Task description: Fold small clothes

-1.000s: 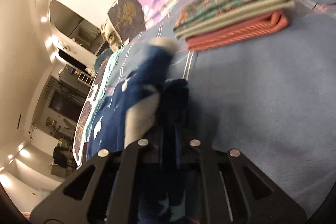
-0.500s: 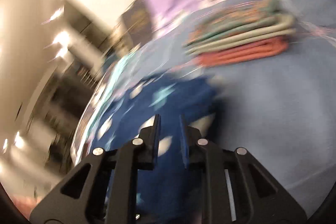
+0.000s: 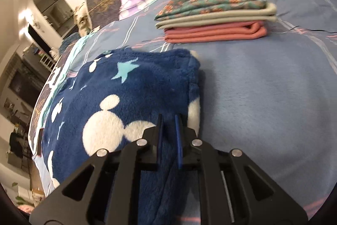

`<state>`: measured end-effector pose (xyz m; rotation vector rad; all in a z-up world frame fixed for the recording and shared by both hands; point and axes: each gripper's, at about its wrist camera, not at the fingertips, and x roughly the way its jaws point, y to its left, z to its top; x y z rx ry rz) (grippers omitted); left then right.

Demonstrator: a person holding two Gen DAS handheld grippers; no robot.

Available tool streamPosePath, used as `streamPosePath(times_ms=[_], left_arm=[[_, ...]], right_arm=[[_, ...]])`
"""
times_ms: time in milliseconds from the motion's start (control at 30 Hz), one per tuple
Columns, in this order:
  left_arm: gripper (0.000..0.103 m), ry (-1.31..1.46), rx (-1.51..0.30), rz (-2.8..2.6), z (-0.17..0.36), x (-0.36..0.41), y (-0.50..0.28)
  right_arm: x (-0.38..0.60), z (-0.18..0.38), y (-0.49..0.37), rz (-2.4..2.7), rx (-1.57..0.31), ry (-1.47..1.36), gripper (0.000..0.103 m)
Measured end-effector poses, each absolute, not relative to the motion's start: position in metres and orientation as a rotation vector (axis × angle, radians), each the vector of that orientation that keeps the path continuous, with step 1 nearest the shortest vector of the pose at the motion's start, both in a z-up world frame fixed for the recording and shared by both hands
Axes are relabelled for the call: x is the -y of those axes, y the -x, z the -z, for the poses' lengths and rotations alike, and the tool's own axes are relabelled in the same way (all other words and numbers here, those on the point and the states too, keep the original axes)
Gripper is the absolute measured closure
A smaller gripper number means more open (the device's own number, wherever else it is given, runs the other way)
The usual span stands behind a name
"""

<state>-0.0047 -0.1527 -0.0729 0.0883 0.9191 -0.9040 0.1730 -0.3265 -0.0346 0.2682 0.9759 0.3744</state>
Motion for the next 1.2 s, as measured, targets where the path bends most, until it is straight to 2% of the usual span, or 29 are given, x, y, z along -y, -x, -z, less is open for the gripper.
streamPosePath(times_ms=[67,333,367,400,467,633,667,767,1000,1100,1200], left_arm=[[0.057,-0.027,-0.906,0.855,0.068,0.125,0.005],[0.058,0.211,-0.757,0.508,0.049,-0.050,0.014],[0.066,0.227,-0.744,0.474,0.049,-0.072,0.015],[0.081,0.242,-0.735,0.439,0.049,-0.093,0.016],[0.089,0.278,-0.733,0.366,0.055,-0.135,0.023],[0.089,0.407,-0.735,0.320,0.070,-0.206,0.011],[0.085,0.426,-0.739,0.333,0.075,-0.212,0.006],[0.063,0.457,-0.761,0.374,0.088,-0.219,-0.003],[0.063,0.453,-0.775,0.528,0.096,-0.202,-0.027],[0.067,0.461,-0.771,0.592,0.096,-0.194,-0.030],[0.067,0.444,-0.740,0.626,0.090,-0.185,-0.025]], right_arm=[[0.335,0.024,-0.165,-0.314,-0.972,-0.248,0.078],[0.301,-0.025,-0.143,-0.282,-0.899,-0.187,0.077],[0.281,-0.031,-0.143,-0.306,-0.897,-0.162,0.076],[0.264,-0.034,-0.142,-0.327,-0.897,-0.139,0.075],[0.225,-0.038,-0.141,-0.384,-0.899,-0.085,0.073],[0.116,-0.034,-0.138,-0.545,-0.917,0.054,0.068],[0.089,-0.031,-0.138,-0.578,-0.929,0.093,0.066],[0.041,-0.023,-0.138,-0.616,-0.954,0.166,0.066],[-0.030,-0.018,-0.166,-0.630,-0.983,0.207,0.063],[-0.052,-0.015,-0.177,-0.624,-0.985,0.233,0.061],[-0.077,-0.009,-0.186,-0.611,-0.987,0.290,0.058]])
